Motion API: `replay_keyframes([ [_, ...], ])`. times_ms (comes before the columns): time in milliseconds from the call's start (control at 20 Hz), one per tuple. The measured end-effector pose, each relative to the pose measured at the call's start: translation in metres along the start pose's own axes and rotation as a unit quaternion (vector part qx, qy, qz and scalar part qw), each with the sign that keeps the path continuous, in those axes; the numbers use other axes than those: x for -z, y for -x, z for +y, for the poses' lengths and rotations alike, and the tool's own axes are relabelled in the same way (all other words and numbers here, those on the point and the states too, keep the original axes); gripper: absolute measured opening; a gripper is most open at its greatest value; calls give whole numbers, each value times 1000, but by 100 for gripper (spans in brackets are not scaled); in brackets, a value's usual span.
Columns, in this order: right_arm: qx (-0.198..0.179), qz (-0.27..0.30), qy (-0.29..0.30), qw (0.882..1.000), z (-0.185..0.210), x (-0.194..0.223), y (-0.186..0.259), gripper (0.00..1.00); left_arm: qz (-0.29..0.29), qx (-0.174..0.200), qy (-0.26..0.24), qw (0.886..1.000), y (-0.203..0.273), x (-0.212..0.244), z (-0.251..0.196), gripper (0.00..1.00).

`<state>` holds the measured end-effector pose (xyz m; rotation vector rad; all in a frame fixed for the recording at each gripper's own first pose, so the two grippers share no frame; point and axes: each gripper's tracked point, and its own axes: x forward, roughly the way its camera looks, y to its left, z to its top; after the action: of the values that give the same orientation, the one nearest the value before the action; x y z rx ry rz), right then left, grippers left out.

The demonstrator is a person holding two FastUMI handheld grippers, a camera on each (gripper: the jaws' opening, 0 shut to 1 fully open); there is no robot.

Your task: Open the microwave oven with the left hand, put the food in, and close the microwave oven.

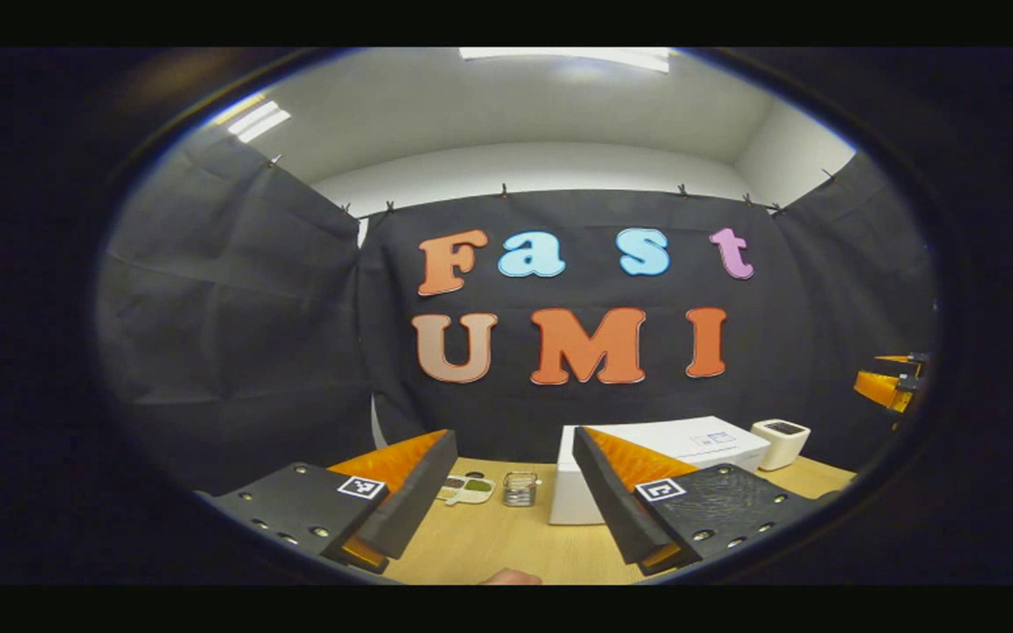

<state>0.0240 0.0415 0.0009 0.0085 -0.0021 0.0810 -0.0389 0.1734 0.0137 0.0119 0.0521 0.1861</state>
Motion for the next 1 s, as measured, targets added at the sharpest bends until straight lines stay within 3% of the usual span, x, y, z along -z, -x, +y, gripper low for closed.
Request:
replay_keyframes([
  [250,-18,-6,1,1000,11,-10,-4,94,-7,1,-2,1000,5,-18,5,87],
  [1000,-21,-12,-2,1000,3,-8,-4,94,-21,9,-16,1000,10,-23,-17,87],
])
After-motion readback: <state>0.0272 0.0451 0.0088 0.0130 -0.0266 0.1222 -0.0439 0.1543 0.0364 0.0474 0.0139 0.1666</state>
